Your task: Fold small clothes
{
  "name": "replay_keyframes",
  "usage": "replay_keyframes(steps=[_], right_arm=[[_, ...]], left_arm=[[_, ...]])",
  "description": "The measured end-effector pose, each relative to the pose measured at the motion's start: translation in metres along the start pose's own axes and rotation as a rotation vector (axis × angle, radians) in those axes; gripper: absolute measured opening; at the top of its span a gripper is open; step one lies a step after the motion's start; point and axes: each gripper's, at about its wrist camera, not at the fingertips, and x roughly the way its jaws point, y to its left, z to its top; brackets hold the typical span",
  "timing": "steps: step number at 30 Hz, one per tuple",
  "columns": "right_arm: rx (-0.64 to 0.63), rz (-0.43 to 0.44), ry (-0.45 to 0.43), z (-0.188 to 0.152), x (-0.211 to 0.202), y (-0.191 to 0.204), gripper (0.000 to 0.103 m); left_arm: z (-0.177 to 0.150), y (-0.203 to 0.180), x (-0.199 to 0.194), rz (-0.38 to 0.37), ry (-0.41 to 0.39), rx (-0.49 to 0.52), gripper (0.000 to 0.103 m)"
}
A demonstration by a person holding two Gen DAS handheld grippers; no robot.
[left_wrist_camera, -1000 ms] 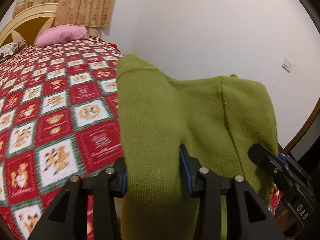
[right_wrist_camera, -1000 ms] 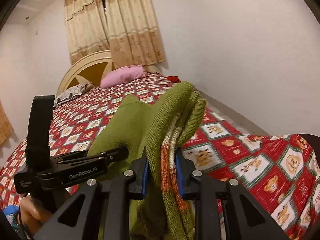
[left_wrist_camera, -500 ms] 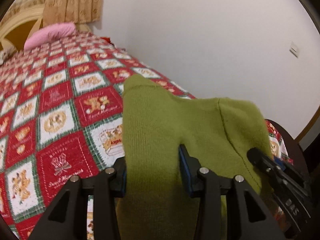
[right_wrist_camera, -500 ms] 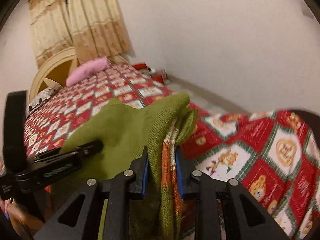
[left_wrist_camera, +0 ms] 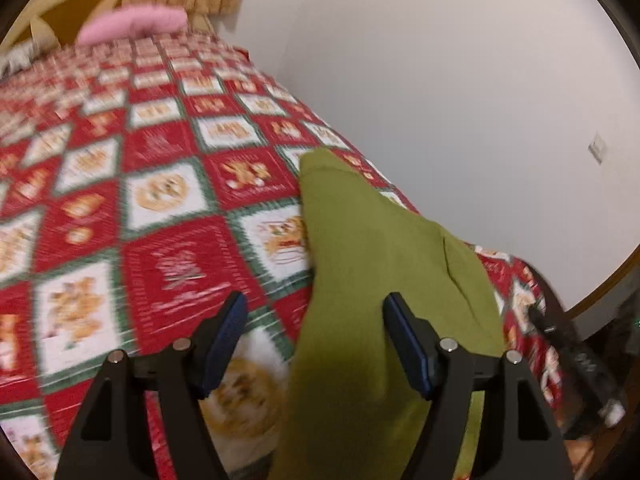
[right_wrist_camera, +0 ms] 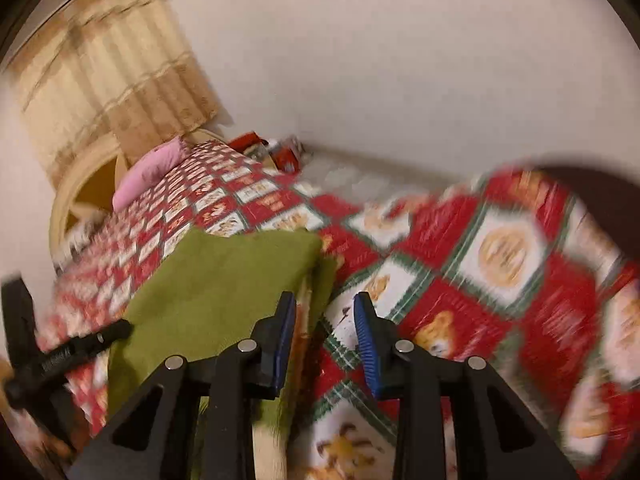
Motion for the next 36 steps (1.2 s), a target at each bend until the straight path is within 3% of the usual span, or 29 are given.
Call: replay_keyframes(steps=[4, 7, 9, 13, 20, 26, 27, 29, 31, 36], right_arm=[[-0.238, 0.074, -0.012, -0.016, -0.028, 0.057, 0.031], [-0.325, 0.118, 0.011, -0.033, -0.031, 0.084, 0.031], [-0.372, 0.107, 0.049, -0.045, -0.022, 0.095, 0.031], [-0.381, 0.049, 0.154, -0.071, -0.003, 0.087, 0.030], [-0.358, 0.023, 0.201, -0.093, -0.019, 0.067, 0.029], [-0.307, 0.027, 0.109, -0.083, -0.076, 0.064, 0.032], [-0.292, 0.024, 0.087, -0.079, -0.087, 0.063, 0.035], [-0.254, 0.023, 0.039, -0.071, -0.111, 0.059, 0.054], [-0.230, 0.017, -0.019, -0.065, -0.133, 0.057, 0.063], [-0.235, 0.005, -0.145, -0.052, -0.178, 0.063, 0.069]], left_arm=[[-0.017, -0.014, -0.020, 0.013, -0.034, 0.055, 0.074], [-0.034, -0.027, -0.026, 0.050, -0.042, 0.106, 0.082], [-0.042, -0.032, -0.023, 0.092, -0.024, 0.141, 0.082], [-0.057, -0.033, -0.015, 0.157, 0.005, 0.180, 0.082], [-0.073, -0.026, -0.018, 0.181, 0.034, 0.158, 0.083], [-0.084, -0.036, -0.048, 0.225, -0.014, 0.208, 0.087], [-0.084, -0.037, -0.055, 0.226, -0.029, 0.208, 0.089], [-0.084, -0.043, -0.071, 0.235, -0.071, 0.211, 0.101], [-0.084, -0.050, -0.087, 0.246, -0.119, 0.220, 0.103], [-0.083, -0.063, -0.126, 0.246, -0.219, 0.221, 0.103]])
